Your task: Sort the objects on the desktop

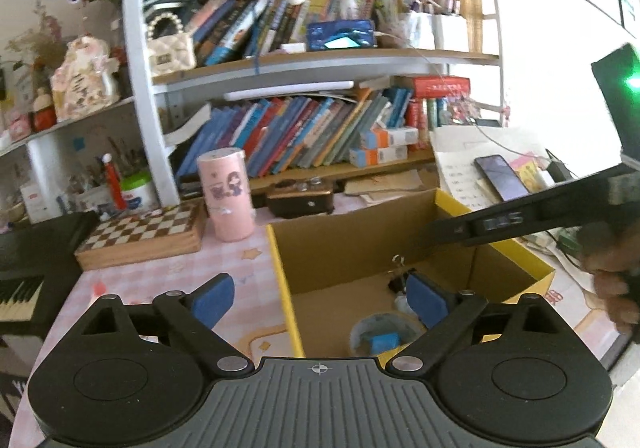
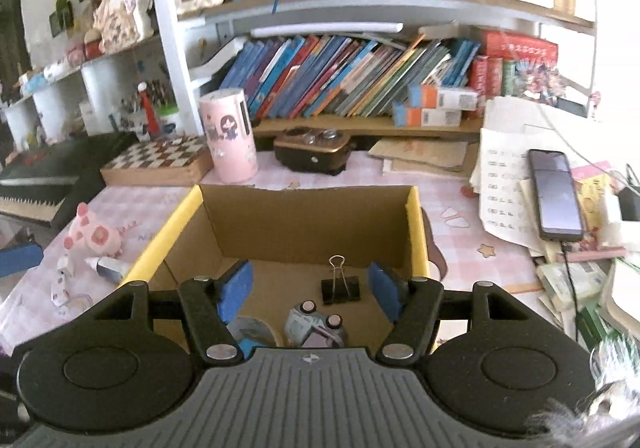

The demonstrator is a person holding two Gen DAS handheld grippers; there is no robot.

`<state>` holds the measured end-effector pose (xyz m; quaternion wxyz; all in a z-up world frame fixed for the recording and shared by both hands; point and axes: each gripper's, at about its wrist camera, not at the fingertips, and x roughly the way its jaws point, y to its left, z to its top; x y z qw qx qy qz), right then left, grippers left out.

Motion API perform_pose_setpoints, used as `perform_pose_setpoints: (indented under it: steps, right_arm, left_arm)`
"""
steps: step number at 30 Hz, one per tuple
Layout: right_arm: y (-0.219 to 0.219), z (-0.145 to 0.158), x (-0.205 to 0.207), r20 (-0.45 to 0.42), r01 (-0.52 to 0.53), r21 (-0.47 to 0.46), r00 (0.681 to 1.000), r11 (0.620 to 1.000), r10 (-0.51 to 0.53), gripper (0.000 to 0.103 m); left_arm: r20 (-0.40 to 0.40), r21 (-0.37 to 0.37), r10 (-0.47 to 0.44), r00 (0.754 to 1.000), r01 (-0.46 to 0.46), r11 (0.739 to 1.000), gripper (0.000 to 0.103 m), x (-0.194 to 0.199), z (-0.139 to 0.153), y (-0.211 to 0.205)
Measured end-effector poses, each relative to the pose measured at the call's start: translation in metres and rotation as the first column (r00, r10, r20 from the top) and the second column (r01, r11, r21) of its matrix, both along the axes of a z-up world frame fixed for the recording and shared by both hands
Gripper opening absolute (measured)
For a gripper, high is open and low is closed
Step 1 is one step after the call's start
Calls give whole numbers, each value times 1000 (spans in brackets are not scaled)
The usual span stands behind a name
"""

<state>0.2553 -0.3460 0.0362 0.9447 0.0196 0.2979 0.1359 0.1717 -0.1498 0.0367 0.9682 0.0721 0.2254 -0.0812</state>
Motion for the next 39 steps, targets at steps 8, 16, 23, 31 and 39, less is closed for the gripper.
perform_pose_setpoints:
  steps: [8,16,23,31,39]
  right_arm:
    - [-6,-2,-50,24,120,14,993,993,-120,66]
    - [12,-21,-93,-14,177,-9,984,984,-177,67]
    - [33,-36,-126,-65,208,-38,975,977,-210,72]
    - [52,-45,-151,-122,275,-31,953,961,-277,73]
    - [84,-50,-176,-157,280,-42,946,959,-283,73]
  left_arm:
    - [15,-23,73,997,-72,997,101,-28,-6,19]
    - [-4,-23,67,998,-67,997,101,-44,-17,32]
    - [-41,-13,49,998,-50,999,101,-58,-28,45]
    - [-76,3,-2,997,2,1000,101,-79,-33,65]
    - [-104,-5,-14,995,14,1000,101,-98,-34,95]
